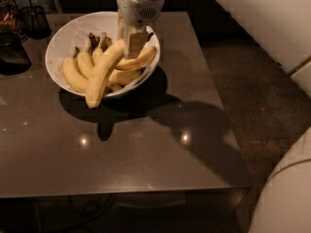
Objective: Pick banana from white bowl
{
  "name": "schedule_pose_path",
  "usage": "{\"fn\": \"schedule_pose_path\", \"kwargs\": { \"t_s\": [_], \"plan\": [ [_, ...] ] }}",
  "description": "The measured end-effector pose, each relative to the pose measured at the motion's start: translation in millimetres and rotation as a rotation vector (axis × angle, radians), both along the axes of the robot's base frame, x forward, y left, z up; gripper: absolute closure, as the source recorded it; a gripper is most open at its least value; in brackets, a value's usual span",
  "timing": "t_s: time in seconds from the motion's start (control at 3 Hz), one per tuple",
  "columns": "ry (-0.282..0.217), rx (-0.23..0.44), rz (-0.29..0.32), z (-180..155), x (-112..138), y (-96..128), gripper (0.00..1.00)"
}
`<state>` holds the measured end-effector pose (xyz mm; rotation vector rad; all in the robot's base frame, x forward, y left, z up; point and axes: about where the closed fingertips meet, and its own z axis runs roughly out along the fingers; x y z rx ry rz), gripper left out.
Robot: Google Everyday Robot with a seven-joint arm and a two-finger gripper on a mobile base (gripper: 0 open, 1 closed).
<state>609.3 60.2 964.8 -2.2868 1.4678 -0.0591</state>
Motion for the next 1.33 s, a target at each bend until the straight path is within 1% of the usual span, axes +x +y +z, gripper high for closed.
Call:
{"fn": "schedule_pose_path", "kwargs": {
  "t_s": [0.33,0.67,1.0,1.33],
  "plan": [
    [-0.008,-0.003,0.009,8.2,-13.4,3.3,1.00],
    [0.026,0.016,0.021,11.9,-39.0,0.8,1.00],
    [0.026,0.017,0.021,11.9,-39.1,0.9,1.00],
    [0.046,0.023,-0.016,9.3,-55.9,-3.6,1.00]
  ]
}}
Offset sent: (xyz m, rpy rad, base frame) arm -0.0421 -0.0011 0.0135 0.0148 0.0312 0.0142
